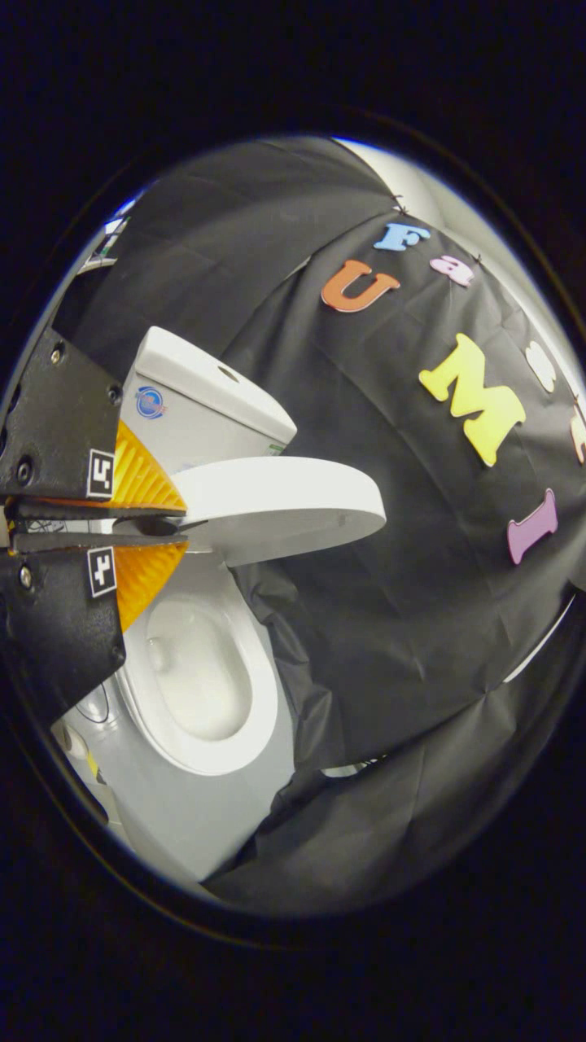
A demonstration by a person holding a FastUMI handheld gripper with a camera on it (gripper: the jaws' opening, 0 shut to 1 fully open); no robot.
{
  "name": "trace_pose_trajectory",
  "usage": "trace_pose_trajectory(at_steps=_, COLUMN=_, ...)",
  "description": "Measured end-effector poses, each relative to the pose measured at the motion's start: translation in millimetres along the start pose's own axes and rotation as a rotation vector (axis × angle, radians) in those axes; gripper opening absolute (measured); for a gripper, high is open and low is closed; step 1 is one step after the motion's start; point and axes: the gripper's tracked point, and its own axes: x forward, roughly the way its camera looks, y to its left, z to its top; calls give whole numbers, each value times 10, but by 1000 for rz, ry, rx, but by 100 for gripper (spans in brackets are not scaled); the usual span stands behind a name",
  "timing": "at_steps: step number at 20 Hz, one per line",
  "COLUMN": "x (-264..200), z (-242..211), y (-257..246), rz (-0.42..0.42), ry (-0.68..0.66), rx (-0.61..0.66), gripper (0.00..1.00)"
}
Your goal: Open the toilet lid.
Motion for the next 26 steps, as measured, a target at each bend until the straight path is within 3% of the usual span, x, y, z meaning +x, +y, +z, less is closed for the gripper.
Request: trace_pose_trajectory(at_steps=26, x=229, z=-375, y=813, rz=-5, ry=19, rx=-236, gripper=9)
